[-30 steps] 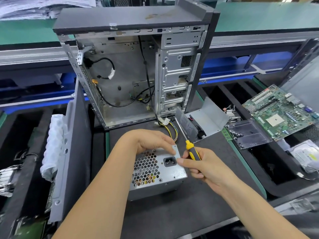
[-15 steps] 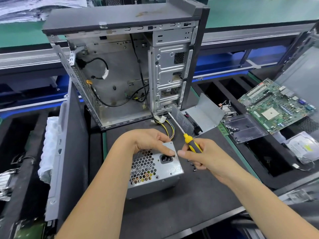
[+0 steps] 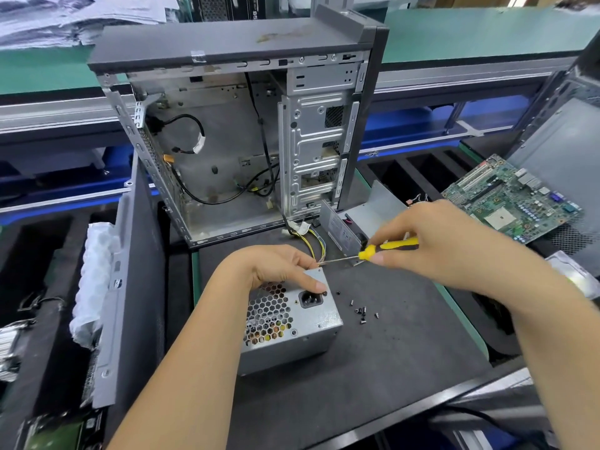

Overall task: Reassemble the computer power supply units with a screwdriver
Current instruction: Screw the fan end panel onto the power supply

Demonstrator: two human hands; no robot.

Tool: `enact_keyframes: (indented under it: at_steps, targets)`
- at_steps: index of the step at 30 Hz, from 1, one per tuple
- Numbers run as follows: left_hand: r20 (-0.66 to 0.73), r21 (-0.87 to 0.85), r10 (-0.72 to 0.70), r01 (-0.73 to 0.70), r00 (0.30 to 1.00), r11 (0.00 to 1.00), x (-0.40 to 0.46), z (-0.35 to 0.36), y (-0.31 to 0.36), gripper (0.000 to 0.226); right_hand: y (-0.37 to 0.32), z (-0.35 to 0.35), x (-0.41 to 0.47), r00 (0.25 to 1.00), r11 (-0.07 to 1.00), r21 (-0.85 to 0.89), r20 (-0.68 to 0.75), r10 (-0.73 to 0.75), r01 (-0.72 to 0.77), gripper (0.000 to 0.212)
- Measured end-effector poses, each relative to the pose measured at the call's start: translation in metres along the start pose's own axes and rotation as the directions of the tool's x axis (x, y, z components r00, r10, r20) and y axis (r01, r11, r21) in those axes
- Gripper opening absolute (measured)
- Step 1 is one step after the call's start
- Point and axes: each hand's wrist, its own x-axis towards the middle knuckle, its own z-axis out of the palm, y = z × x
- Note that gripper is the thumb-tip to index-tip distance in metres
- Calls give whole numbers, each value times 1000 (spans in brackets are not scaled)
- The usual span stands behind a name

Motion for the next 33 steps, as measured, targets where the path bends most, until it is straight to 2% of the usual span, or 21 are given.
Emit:
enact_keyframes:
  at_steps: [6, 8, 33]
  targets:
    - [11, -17, 8, -8, 1000, 1000, -1, 0, 0, 5, -12, -21, -11, 1000, 949, -315, 27, 2, 7, 15]
    - [10, -19, 9, -9, 1000, 1000, -2, 0, 0, 3, -15, -20, -9, 999, 932, -362, 34, -5, 17, 14]
    - [3, -17, -15, 15, 1000, 1000, 2, -1, -2, 7, -16, -11, 4, 995, 918, -388, 80, -53, 80, 19]
